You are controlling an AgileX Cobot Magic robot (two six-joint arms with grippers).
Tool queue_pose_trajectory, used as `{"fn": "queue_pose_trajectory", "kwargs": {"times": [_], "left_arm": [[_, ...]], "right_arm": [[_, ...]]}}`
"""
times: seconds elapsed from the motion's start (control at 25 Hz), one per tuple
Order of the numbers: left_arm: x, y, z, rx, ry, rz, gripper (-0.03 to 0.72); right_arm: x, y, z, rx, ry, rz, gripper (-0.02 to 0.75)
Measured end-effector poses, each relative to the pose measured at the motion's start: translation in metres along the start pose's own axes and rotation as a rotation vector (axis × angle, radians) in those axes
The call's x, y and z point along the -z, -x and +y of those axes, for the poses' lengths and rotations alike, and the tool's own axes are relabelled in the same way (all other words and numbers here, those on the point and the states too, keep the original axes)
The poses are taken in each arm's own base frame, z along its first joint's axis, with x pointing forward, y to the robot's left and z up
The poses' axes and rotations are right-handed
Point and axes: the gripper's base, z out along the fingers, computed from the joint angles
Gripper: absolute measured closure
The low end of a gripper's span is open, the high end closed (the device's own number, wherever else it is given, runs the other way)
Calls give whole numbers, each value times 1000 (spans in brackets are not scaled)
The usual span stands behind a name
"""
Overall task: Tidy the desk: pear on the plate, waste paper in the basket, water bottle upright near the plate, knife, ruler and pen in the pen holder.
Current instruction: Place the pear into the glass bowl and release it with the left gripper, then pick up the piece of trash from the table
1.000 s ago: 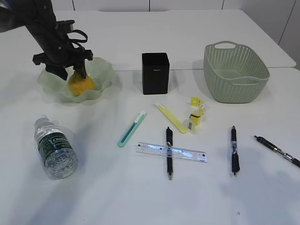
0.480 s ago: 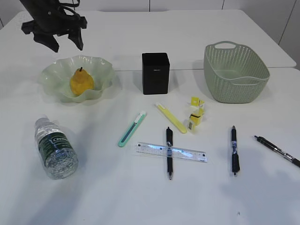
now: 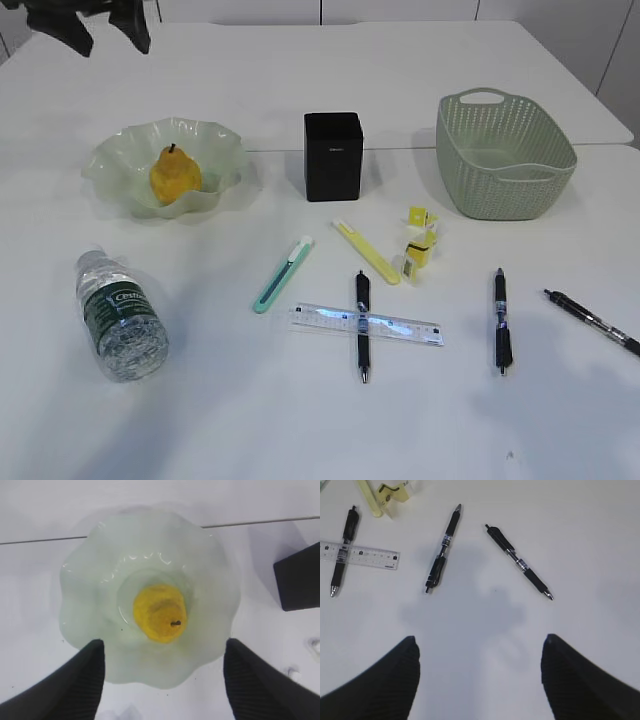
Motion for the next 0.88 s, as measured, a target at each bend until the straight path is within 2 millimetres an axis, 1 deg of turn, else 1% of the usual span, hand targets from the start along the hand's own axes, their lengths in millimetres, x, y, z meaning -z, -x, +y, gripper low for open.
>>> {"fn": "queue_pose_trajectory", "kwargs": {"times": [0.04, 0.12, 0.24, 0.4, 0.52, 0.6, 0.68, 0.76, 0.88], "left_arm": [[8, 0, 3, 3, 4, -5, 162], [30, -1, 6, 5, 7, -28, 166], [53, -8, 19, 15, 43, -33, 174], [65, -23, 38, 36, 85, 9, 176], [67, -40, 44, 24, 104, 66, 178], [62, -56, 46, 8, 110, 124, 178], [56, -73, 49, -12, 117, 188, 178], [47, -96, 53, -30, 137, 271, 178], [45, -128, 60, -53, 172, 349, 178]], "right_arm": [[0, 0, 1, 3, 2, 0, 181], [0, 0, 3, 18, 13, 1, 181], [0, 0, 8, 45, 31, 2, 181], [0, -1, 12, 72, 45, 3, 181], [0, -1, 14, 69, 60, 4, 181], [0, -1, 15, 56, 79, 6, 181], [0, -1, 17, 46, 95, 10, 181], [0, -1, 18, 35, 104, 31, 181], [0, 6, 19, 10, 106, 68, 181]]}}
